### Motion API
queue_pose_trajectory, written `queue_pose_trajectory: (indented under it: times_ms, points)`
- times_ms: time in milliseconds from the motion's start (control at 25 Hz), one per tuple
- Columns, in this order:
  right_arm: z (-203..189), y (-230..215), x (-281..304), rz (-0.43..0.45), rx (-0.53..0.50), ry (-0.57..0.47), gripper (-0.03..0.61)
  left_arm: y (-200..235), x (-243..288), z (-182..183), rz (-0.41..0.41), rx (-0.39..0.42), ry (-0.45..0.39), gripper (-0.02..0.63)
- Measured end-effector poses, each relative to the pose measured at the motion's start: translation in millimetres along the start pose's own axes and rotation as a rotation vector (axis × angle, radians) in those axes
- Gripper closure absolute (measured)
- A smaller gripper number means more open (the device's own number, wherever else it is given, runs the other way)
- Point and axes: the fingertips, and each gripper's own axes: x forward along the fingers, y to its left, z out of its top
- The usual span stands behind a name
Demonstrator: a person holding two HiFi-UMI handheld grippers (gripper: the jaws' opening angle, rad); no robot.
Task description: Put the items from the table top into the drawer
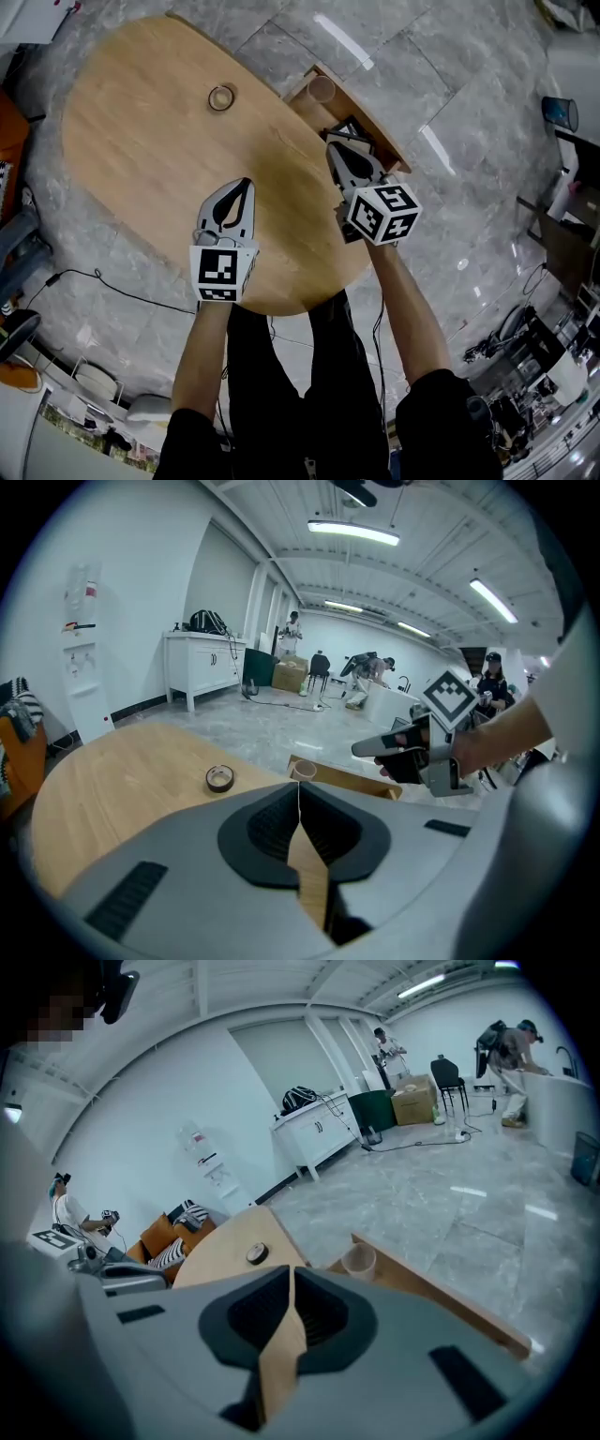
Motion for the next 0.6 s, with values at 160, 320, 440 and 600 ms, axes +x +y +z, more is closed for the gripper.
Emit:
queue_pose_trajectory:
  times_ms: [160,320,440,600]
  points:
    - [9,22,12,-0.035,-0.035,-0.017,0.56,19,-12,6,-0.008,0.001,-0.017,0.598]
    - [21,49,32,-0.04,-0.063,-0.043,0.521,44,-26,4,0.003,-0.012,-0.031,0.598]
    - [28,68,49,-0.044,-0.087,-0.045,0.51,65,-37,-4,0.026,-0.031,-0.032,0.598]
    - [36,87,72,-0.042,-0.147,-0.035,0.463,85,-47,-13,0.053,-0.072,-0.036,0.598]
